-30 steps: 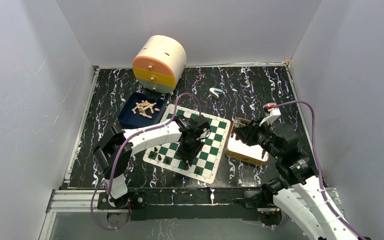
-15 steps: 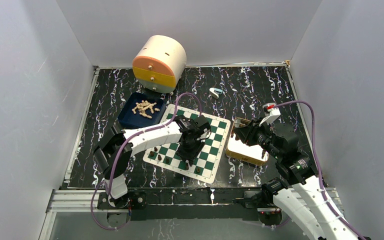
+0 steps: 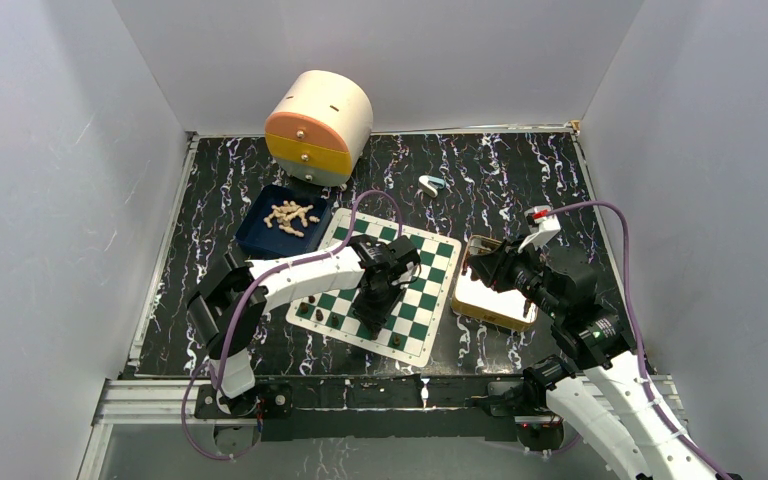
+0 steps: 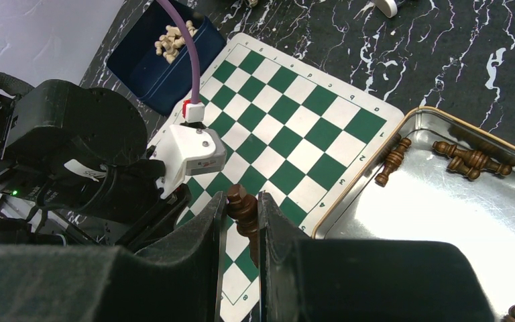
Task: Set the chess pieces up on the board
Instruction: Adjust the chess piece on the chessboard, then place the chess piece on the chessboard.
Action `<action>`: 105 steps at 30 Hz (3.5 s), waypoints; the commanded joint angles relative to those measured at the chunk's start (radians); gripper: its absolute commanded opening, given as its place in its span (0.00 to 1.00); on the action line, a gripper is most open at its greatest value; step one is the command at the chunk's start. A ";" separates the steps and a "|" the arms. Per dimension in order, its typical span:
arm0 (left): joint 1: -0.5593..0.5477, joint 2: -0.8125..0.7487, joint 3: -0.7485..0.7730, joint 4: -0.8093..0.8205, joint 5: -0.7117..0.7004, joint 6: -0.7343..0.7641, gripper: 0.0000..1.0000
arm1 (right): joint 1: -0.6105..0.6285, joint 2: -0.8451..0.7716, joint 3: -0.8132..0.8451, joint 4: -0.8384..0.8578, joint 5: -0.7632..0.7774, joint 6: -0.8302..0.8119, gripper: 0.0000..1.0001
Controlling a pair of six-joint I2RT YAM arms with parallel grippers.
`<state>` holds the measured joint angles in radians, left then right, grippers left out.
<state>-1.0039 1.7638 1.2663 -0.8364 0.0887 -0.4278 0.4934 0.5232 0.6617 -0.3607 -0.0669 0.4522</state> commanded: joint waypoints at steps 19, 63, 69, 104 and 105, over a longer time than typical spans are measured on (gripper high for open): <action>-0.006 -0.077 0.018 -0.077 -0.063 -0.021 0.00 | 0.007 0.001 0.022 0.051 -0.014 -0.009 0.17; 0.023 -0.054 -0.024 -0.036 -0.128 -0.026 0.34 | 0.006 0.003 -0.001 0.057 -0.030 -0.004 0.17; 0.060 -0.118 0.031 0.006 -0.089 -0.054 0.39 | 0.006 0.032 -0.005 0.080 -0.076 0.059 0.16; 0.073 -0.470 -0.186 0.859 0.255 -0.192 0.64 | 0.007 0.138 -0.081 0.698 -0.279 0.561 0.16; 0.073 -0.473 -0.193 0.889 0.263 -0.199 0.64 | 0.007 0.136 -0.083 0.699 -0.281 0.562 0.16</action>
<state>-0.9360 1.3045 1.0866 -0.0681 0.3050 -0.6086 0.4934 0.6758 0.5785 0.2615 -0.3260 0.9928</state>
